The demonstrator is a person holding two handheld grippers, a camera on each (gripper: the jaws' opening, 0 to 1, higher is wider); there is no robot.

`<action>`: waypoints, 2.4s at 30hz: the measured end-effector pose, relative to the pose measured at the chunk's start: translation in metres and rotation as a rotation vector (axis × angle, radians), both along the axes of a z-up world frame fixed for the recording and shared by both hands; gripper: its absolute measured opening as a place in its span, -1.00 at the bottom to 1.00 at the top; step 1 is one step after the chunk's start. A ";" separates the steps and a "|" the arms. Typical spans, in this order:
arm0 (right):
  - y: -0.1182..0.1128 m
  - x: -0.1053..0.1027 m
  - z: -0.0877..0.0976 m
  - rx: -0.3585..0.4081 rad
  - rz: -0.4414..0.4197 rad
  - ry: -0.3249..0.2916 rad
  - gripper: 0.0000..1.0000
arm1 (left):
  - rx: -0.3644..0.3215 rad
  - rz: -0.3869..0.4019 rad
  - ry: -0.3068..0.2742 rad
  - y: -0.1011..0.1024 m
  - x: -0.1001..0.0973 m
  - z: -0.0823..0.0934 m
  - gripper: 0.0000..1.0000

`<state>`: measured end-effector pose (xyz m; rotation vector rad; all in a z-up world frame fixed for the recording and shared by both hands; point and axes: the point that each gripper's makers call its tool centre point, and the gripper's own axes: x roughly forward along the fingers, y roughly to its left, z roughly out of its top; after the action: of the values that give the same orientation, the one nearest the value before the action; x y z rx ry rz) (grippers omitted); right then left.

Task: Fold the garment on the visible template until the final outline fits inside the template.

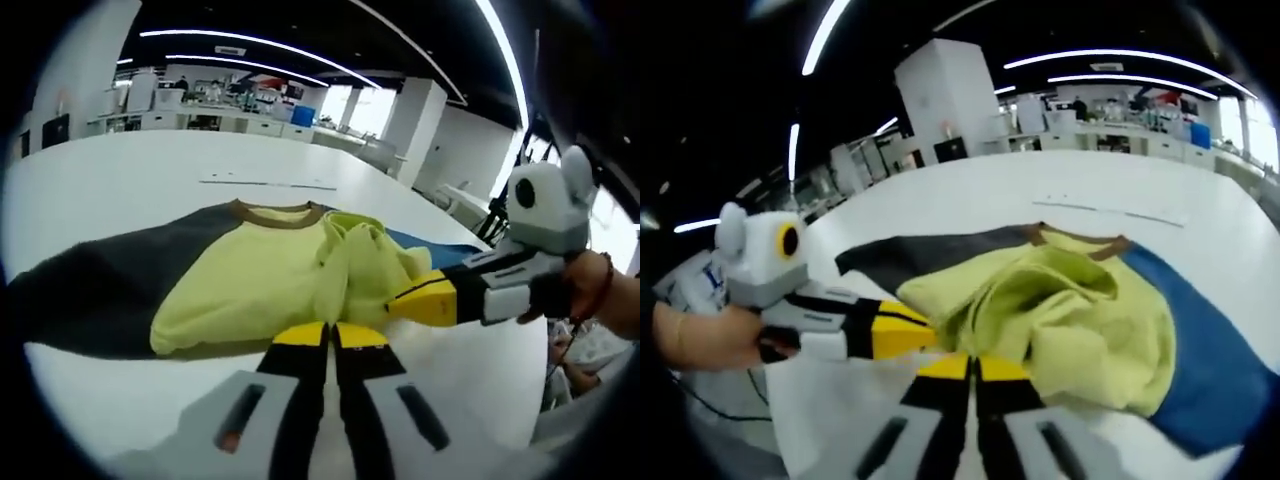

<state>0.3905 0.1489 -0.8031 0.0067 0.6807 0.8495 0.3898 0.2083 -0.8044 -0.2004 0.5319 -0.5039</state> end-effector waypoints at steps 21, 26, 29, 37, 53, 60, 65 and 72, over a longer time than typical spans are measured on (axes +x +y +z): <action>-0.052 -0.024 0.025 0.034 -0.045 0.020 -1.00 | -0.021 -0.004 -0.077 0.029 -0.024 0.048 -1.00; -0.062 -0.025 0.027 0.019 -0.049 0.012 -1.00 | -0.027 0.017 -0.091 0.042 -0.029 0.058 -1.00; -0.065 -0.029 0.031 0.012 -0.055 0.007 -1.00 | -0.018 0.024 -0.098 0.048 -0.034 0.063 -1.00; -0.075 -0.034 0.036 -0.002 -0.060 -0.001 -1.00 | 0.005 0.038 -0.117 0.072 -0.046 0.076 -1.00; -0.102 -0.050 0.042 -0.023 -0.095 -0.009 -1.00 | 0.089 -0.003 -0.111 0.092 -0.083 0.083 -1.00; -0.110 -0.063 0.042 -0.023 -0.113 -0.006 -1.00 | 0.134 -0.017 -0.118 0.094 -0.098 0.085 -1.00; -0.119 -0.071 0.040 -0.024 -0.133 0.004 -1.00 | 0.164 -0.029 -0.111 0.100 -0.110 0.082 -1.00; -0.127 -0.082 0.041 -0.025 -0.146 0.003 -1.00 | 0.176 -0.026 -0.089 0.106 -0.128 0.077 -1.00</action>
<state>0.3085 0.0219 -0.7625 0.0343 0.6856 0.7010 0.2616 0.3146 -0.7269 -0.0031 0.4891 -0.4862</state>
